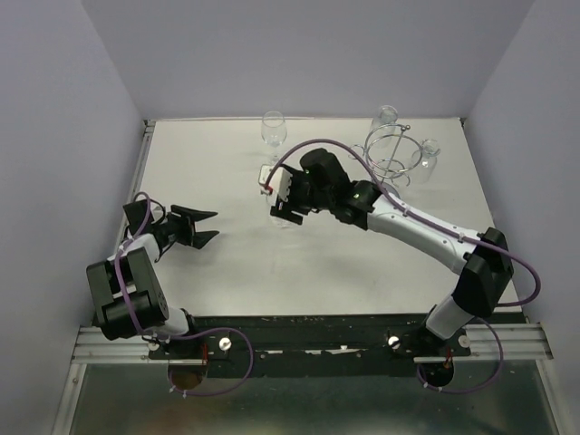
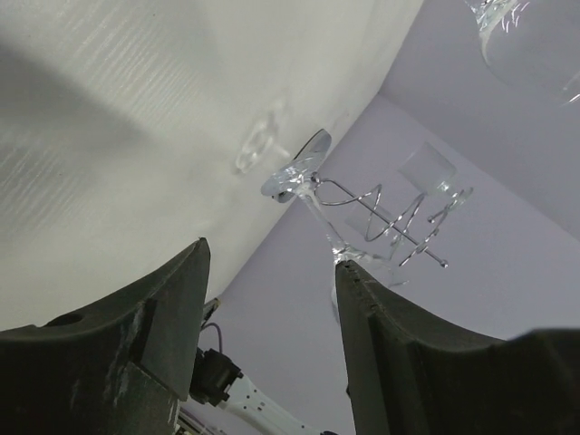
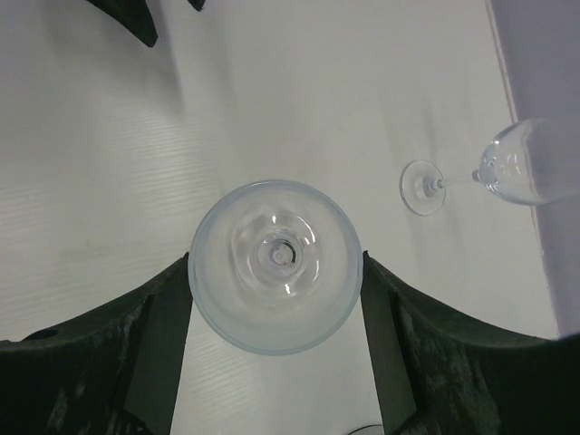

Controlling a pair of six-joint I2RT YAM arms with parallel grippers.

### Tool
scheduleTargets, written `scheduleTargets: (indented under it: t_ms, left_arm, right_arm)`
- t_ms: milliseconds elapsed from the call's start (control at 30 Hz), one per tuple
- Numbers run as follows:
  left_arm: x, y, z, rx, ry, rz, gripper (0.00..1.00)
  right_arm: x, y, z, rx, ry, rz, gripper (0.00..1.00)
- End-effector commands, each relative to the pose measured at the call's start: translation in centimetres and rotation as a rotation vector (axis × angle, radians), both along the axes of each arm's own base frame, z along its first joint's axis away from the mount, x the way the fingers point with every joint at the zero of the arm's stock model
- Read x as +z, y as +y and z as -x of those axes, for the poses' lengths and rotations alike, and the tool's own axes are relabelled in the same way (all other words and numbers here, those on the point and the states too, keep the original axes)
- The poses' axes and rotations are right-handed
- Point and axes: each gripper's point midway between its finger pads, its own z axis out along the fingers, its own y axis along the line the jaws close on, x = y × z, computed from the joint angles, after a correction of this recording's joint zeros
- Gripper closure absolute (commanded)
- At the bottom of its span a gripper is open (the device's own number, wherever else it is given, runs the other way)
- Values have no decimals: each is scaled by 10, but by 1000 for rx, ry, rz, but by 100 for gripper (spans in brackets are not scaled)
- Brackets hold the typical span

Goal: Take the wine glass off the wine glass rack

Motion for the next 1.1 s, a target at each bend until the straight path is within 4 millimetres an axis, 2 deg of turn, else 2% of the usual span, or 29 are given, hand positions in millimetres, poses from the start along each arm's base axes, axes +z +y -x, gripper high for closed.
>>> scheduleTargets:
  t_ms: [0,300,567,733,867,1067]
  left_arm:
    - [5,9,-1,-39,-35,-83,36]
    - [2,31,-8,-144,-98,-278,40]
    - [3,41,-8,-241,-122,-396,40]
    - [-7,47,0,-241,-122,-479,41]
    - [-5,51,7,-262,-155,-572,41]
    - [-7,52,16,-289,-173,-622,41]
  right_arm:
    - [46,-4,-33,-58,-1,-120,45]
    - [79,-16,-98,-150,31,-220,46]
    - [93,-30,-159,-240,36,-293,46]
    - [88,-35,-180,-275,76,-325,46]
    - [81,-42,-195,-309,103,-339,46]
    - [73,-55,-214,-358,139,-371,46]
